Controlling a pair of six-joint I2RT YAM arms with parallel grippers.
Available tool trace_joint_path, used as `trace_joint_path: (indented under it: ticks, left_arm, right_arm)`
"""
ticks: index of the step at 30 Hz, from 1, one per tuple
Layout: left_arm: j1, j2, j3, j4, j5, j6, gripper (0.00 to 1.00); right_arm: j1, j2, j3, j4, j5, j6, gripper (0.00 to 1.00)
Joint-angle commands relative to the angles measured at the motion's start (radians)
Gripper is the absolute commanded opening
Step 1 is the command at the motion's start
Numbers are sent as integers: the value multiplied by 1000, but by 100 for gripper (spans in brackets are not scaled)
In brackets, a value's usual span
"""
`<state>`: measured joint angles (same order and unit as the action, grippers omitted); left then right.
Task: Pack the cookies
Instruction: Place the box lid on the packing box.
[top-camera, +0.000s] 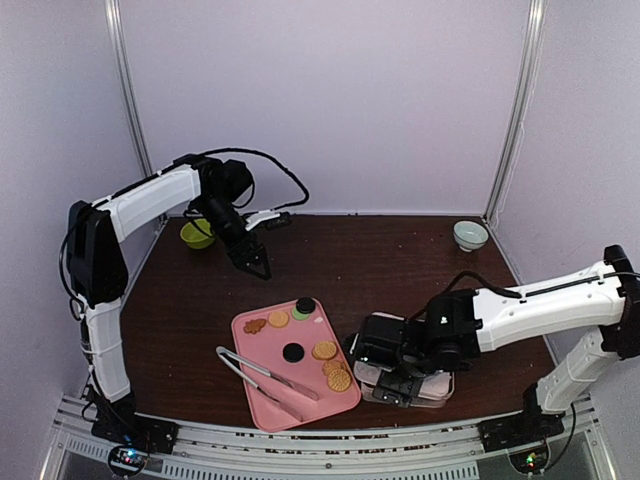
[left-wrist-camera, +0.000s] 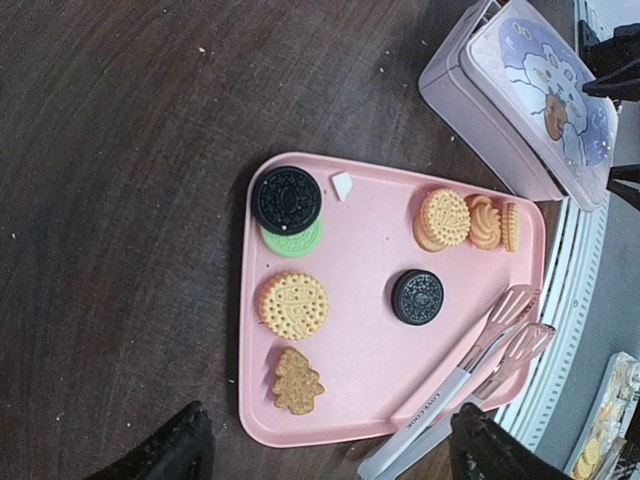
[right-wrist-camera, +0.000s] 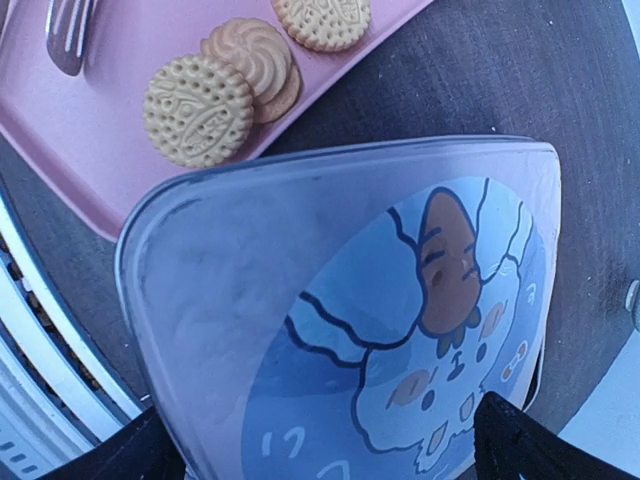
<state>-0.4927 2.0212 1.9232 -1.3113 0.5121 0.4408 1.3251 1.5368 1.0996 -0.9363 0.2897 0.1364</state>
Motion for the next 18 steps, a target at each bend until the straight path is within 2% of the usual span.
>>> trace_joint_path:
  ticks: [1,12,15,18]
  left_arm:
    - [-1,16,33,-7,2,21,83]
    - [-47,40,31,-10,2,35,82]
    - [-79,52,26,-16,3,50,82]
    - [-118,68,16,-16,-2,67,82]
  right_arm:
    - [-8,-61,3,-20,-85,22,99]
    - [-26,-177,-57,1,-184,154,99]
    - [-96,-261,-91,46,-231,245,99]
    - [-218,-338,-154,81,-257,360,97]
